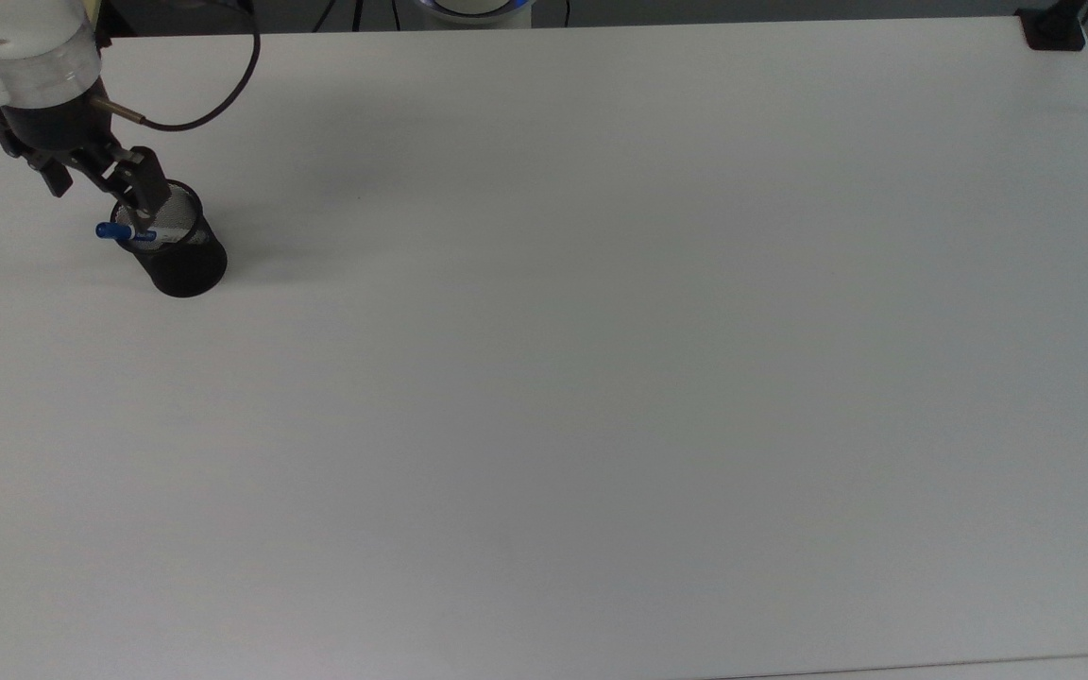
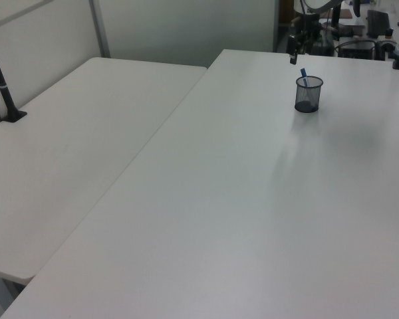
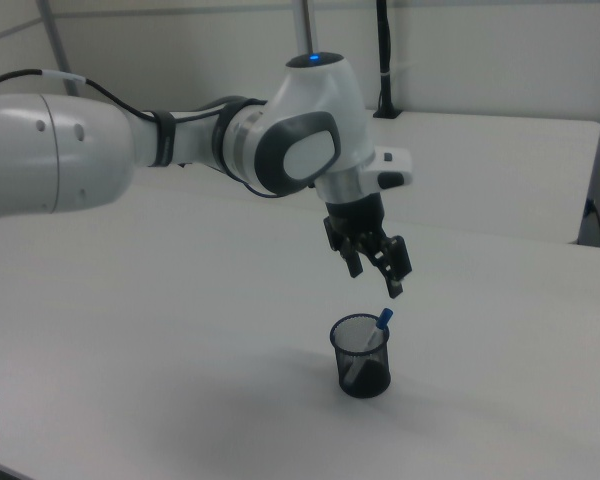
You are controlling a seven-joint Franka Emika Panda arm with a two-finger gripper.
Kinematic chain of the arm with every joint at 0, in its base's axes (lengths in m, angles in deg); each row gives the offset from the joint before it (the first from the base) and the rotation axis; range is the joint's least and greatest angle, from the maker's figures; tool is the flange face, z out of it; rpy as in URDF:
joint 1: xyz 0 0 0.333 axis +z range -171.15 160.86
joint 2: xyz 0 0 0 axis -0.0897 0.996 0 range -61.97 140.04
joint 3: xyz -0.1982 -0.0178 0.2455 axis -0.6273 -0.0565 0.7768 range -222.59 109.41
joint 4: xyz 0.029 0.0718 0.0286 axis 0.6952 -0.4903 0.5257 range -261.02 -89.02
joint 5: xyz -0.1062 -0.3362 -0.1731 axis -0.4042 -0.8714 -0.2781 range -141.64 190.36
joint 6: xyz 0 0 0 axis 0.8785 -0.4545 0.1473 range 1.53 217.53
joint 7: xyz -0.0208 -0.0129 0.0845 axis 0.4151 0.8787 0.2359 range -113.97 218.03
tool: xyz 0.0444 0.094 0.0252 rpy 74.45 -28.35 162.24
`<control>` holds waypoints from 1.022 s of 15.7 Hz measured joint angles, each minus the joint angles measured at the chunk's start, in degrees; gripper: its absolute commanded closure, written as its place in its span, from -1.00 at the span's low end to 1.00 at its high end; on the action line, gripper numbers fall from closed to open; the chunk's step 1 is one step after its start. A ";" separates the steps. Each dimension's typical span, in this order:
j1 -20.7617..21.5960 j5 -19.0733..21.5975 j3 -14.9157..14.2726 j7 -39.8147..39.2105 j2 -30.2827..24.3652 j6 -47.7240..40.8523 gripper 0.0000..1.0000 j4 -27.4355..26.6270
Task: Remove the marker
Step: 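Lower the gripper onto the blue-capped marker and close on it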
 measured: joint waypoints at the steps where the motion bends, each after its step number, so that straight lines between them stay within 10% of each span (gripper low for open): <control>1: -0.40 0.00 0.00 -0.01 0.53 0.68 -0.58 -0.03; 16: -1.63 1.54 0.03 -1.35 4.46 1.92 0.23 -0.08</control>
